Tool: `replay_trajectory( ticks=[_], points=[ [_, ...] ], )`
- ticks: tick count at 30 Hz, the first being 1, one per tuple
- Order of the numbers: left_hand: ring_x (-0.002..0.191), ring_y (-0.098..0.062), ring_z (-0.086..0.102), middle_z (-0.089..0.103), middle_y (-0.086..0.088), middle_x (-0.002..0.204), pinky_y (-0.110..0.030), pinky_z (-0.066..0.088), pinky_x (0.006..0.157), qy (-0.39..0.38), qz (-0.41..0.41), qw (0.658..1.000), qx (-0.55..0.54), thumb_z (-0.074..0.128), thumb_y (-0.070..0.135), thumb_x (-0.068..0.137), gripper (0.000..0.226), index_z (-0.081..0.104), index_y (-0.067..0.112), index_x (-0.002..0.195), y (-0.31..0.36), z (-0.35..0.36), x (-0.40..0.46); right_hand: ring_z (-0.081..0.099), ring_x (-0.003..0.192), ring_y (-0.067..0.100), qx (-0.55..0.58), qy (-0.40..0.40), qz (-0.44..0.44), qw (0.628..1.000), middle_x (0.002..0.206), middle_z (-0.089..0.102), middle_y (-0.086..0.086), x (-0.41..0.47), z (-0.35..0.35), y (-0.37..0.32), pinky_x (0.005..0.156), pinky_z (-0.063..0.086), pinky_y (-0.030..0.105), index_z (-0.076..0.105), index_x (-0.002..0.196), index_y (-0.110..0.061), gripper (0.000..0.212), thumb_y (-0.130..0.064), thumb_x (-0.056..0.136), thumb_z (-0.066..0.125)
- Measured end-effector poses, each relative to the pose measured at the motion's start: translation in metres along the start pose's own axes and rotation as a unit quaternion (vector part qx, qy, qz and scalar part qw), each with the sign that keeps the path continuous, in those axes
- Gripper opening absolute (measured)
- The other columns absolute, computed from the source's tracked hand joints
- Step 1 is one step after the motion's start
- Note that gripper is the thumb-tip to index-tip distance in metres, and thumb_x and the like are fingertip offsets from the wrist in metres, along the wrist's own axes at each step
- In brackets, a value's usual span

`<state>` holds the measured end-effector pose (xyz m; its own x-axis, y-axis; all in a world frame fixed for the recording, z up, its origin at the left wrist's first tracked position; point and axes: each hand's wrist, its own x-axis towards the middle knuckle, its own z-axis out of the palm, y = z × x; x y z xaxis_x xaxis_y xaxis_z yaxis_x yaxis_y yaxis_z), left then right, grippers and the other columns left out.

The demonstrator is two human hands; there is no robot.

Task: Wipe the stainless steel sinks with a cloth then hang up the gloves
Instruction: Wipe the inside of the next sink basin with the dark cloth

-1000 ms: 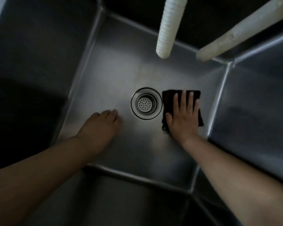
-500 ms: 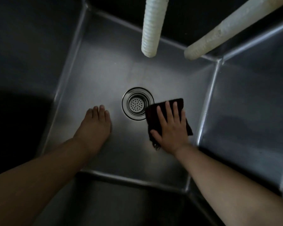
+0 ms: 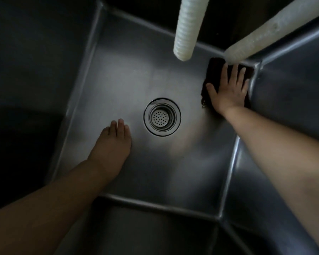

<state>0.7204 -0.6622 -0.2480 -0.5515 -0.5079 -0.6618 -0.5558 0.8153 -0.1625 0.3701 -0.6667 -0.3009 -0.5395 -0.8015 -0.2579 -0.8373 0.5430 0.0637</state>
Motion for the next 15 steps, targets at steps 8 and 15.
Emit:
replay_trajectory(
  ticks=[8,15],
  points=[
    [0.144,-0.036,0.01,-0.002,-0.023,0.156,-0.041,0.025,0.111,-0.035,0.011,0.998,-0.057,0.049,0.028,0.092,0.08,-0.001,0.001,0.148,-0.011,-0.008,-0.01,-0.016,0.143,0.034,-0.034,-0.075,-0.03,0.996,0.157,-0.012,0.016,-0.124,0.015,0.008,0.112,-0.015,0.047,-0.004,0.151,-0.017,0.081,-0.056,0.092,0.033],
    [0.146,-0.021,0.005,0.0,-0.008,0.159,-0.04,0.02,0.114,-0.017,0.027,0.987,-0.155,0.049,0.044,0.09,0.076,0.015,0.012,0.149,-0.042,-0.042,-0.048,-0.047,0.121,0.04,-0.111,-0.227,-0.126,0.959,0.134,-0.046,0.018,-0.226,0.023,0.018,0.094,-0.037,0.048,-0.033,0.133,-0.014,0.088,-0.064,0.091,0.026]
  ],
)
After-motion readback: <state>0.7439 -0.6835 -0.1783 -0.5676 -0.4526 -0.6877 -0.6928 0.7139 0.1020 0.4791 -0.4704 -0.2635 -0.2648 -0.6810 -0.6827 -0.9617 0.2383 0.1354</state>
